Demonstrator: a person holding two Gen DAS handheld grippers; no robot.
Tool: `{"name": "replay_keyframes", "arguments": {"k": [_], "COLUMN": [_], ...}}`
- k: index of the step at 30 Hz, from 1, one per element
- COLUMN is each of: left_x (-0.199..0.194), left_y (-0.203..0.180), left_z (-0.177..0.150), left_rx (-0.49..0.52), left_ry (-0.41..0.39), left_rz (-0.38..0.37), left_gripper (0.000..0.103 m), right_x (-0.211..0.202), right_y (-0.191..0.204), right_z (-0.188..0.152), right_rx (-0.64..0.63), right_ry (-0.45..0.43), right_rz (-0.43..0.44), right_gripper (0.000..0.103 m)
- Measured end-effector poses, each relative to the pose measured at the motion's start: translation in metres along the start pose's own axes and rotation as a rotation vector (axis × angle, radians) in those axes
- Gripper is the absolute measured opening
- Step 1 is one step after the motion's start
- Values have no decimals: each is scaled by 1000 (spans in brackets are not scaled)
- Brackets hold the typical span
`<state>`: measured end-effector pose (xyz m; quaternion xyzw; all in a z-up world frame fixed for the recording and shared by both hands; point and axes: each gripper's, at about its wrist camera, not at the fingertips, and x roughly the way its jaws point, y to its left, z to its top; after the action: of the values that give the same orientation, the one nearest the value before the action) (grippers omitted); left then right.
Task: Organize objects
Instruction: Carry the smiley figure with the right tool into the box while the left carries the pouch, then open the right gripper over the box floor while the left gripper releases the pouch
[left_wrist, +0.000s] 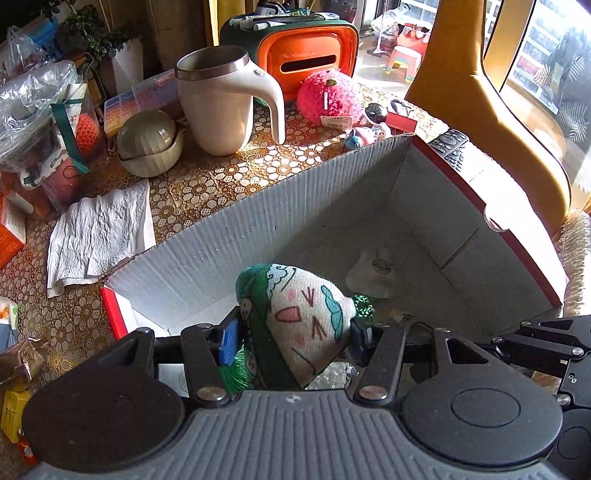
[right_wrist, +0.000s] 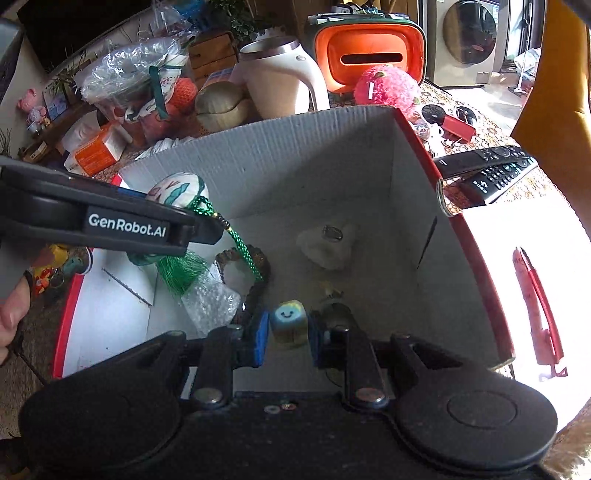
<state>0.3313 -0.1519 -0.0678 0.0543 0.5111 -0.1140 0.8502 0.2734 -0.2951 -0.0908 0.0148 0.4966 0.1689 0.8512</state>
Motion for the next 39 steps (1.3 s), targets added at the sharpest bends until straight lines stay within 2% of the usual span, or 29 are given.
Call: {"name": "replay_keyframes", "arguments": {"k": [13,20,23,36,39], "left_x": [43,44,35,-42,-64], "left_y": [-12,-10,-5,14,18], "left_z": [-6,-8,-10,-28,-35], "left_rx": [20,-16,-34,-53,-56], "left_ry": [70,78,55,-69,-103], "left_rz": [12,-4,-10,-52,-60], "left_gripper": [57,66,71,71,71], "right_x": [17,12,6,-38,-51], "right_y": [-7,-12,-14,-2,4], "right_z": [0,0,-1,-8,-11], "right_rx": [-34,-20,-14,-1,-5], "right_ry": [19,15,-3,-87,-110], "right_rz": [19,48,47,54,57], "right_gripper": [22,29,31,41,46]}}
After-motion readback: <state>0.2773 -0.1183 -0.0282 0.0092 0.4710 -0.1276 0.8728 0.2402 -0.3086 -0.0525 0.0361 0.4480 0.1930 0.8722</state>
